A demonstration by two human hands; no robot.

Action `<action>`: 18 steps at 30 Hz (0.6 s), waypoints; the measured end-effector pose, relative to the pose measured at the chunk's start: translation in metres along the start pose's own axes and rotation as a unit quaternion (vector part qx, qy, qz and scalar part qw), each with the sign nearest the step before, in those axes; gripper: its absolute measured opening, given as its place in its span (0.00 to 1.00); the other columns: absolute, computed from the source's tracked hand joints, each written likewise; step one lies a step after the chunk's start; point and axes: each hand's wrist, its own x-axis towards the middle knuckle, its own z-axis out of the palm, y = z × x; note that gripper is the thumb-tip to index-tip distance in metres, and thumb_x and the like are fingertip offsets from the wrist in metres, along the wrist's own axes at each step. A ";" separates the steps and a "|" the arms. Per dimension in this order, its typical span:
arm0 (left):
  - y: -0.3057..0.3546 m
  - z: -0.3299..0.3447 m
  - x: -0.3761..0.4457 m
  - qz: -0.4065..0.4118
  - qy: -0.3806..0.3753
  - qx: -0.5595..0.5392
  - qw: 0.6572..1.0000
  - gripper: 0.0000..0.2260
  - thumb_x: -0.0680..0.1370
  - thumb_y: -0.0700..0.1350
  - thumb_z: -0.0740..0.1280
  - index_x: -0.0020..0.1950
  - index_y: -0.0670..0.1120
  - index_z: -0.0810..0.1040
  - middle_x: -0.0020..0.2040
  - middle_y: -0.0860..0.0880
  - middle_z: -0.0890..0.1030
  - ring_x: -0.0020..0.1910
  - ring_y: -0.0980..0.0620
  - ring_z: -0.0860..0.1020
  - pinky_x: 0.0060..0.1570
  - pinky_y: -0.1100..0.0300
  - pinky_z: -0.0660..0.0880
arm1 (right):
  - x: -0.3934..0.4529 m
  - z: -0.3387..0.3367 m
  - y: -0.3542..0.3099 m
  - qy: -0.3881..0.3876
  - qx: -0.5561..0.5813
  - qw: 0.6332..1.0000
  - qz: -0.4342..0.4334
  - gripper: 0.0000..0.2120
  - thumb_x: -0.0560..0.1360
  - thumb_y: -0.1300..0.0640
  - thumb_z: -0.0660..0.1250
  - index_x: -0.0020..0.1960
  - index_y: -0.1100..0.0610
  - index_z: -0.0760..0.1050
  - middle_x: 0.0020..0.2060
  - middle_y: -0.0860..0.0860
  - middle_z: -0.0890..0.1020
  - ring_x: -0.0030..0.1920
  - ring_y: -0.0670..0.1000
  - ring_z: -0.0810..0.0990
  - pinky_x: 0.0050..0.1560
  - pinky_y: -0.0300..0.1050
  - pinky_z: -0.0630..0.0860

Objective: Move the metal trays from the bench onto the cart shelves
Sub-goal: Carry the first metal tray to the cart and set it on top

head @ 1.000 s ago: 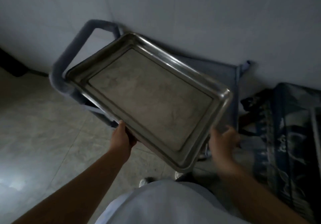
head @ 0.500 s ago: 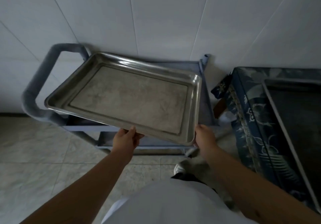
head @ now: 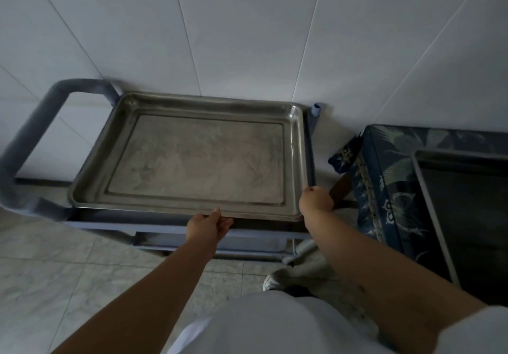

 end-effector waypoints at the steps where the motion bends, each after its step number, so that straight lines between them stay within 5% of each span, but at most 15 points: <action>1: 0.000 0.001 0.001 0.002 0.009 0.007 1.000 0.11 0.81 0.45 0.68 0.52 0.35 0.76 0.45 0.39 0.85 0.42 0.48 0.86 0.30 0.61 0.80 | 0.003 0.002 0.001 -0.002 0.009 1.000 -0.008 0.17 0.83 0.51 0.54 0.57 0.61 0.76 0.47 0.59 0.78 0.47 0.59 0.77 0.46 0.49 0.71; 6: -0.003 0.002 0.000 0.015 0.037 0.066 0.997 0.11 0.81 0.45 0.67 0.47 0.37 0.78 0.41 0.40 0.83 0.40 0.45 0.85 0.37 0.54 0.80 | 0.003 0.006 0.014 0.003 0.044 0.998 -0.044 0.16 0.83 0.48 0.53 0.47 0.56 0.73 0.38 0.52 0.74 0.39 0.52 0.73 0.44 0.48 0.69; 9: -0.001 -0.002 -0.003 0.045 0.043 0.175 0.983 0.14 0.82 0.49 0.65 0.46 0.38 0.78 0.34 0.42 0.81 0.34 0.45 0.83 0.39 0.51 0.80 | -0.001 0.003 0.011 0.008 0.035 0.997 -0.064 0.16 0.83 0.49 0.54 0.47 0.59 0.74 0.36 0.51 0.73 0.44 0.56 0.76 0.44 0.48 0.71; 12: 0.009 -0.013 -0.007 0.064 0.010 0.341 0.938 0.20 0.83 0.56 0.60 0.51 0.39 0.78 0.35 0.41 0.82 0.34 0.44 0.82 0.38 0.52 0.81 | -0.015 0.003 0.009 0.065 0.051 0.990 -0.112 0.17 0.80 0.49 0.62 0.62 0.61 0.72 0.54 0.56 0.76 0.55 0.58 0.78 0.51 0.52 0.76; 15: 0.016 -0.040 -0.008 0.180 -0.002 0.542 0.821 0.22 0.82 0.61 0.55 0.57 0.44 0.76 0.44 0.42 0.83 0.41 0.44 0.82 0.43 0.49 0.81 | -0.047 0.011 0.018 0.131 -0.066 0.955 -0.257 0.32 0.73 0.40 0.66 0.70 0.55 0.63 0.69 0.58 0.67 0.66 0.59 0.70 0.60 0.57 0.74; 18: 0.016 -0.079 -0.006 0.350 0.008 0.644 0.680 0.26 0.77 0.69 0.53 0.65 0.52 0.69 0.62 0.46 0.78 0.59 0.47 0.78 0.57 0.50 0.78 | -0.085 0.030 0.037 0.083 -0.196 0.912 -0.351 0.41 0.70 0.30 0.60 0.75 0.50 0.56 0.76 0.57 0.57 0.74 0.60 0.59 0.68 0.61 0.65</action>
